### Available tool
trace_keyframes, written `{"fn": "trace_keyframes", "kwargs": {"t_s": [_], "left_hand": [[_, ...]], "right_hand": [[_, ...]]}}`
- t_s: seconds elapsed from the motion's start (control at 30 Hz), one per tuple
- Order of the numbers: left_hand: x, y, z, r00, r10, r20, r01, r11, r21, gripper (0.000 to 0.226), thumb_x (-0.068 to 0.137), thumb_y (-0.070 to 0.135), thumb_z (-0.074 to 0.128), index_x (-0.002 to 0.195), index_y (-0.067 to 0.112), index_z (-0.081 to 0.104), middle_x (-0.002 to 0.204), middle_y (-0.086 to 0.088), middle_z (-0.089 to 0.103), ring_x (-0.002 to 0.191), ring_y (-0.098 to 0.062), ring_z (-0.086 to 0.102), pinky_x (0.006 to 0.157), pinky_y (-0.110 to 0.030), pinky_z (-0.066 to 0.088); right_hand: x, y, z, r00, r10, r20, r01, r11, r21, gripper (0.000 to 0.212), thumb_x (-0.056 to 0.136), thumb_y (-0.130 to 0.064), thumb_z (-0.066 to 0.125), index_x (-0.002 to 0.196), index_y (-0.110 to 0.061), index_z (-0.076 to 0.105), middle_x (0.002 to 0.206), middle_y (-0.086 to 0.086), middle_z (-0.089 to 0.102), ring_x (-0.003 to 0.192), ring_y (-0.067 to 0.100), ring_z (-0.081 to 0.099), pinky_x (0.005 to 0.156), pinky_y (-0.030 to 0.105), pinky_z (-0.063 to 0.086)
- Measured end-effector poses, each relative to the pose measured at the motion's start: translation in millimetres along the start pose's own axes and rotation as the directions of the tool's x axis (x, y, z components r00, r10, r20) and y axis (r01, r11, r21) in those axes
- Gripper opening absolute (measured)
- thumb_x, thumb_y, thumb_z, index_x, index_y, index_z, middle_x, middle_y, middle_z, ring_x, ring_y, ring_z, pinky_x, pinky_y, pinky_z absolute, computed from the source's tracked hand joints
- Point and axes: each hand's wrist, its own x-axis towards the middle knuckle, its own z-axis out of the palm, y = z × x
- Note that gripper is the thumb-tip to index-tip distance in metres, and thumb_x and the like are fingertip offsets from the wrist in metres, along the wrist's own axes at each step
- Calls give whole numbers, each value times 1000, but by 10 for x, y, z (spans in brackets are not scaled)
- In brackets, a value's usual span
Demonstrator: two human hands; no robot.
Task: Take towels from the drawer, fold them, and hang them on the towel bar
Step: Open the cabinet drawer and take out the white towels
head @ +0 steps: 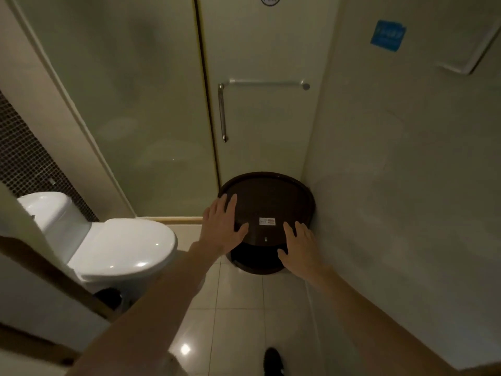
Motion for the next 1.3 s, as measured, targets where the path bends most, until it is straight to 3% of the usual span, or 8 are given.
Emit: {"fn": "trace_keyframes", "kwargs": {"t_s": [0.33,0.53,1.03,1.3], "left_hand": [[1374,-39,473,997,0,81,-5,998,64,82,89,50,48,151,18,6,157,-14,12,144,-32,11,116,-47,13],[1960,-190,729,996,-17,91,11,998,69,81,89,50,48,151,20,7,157,-14,12,144,-32,9,116,-48,13],[2609,-728,1778,969,32,247,-40,999,26,86,87,52,50,151,22,0,160,-4,3,146,-26,3,116,-48,10],[2784,-973,2754,924,134,357,-170,983,72,80,89,52,47,150,26,3,160,-6,1,146,-28,-1,117,-52,11]], "right_hand": [[1365,390,228,999,4,35,-5,1000,29,73,95,-41,48,153,-16,10,159,18,14,147,34,11,120,44,10],[1945,442,426,998,-7,69,11,999,-53,74,93,-42,49,152,-15,13,157,19,18,146,35,14,119,44,13],[2653,471,1001,989,77,126,-81,996,26,72,97,-38,46,153,-15,8,159,18,11,148,33,9,120,42,11],[2881,701,2081,979,53,196,-60,998,31,68,95,-33,51,152,-16,18,158,18,17,147,31,15,118,41,17]]}}
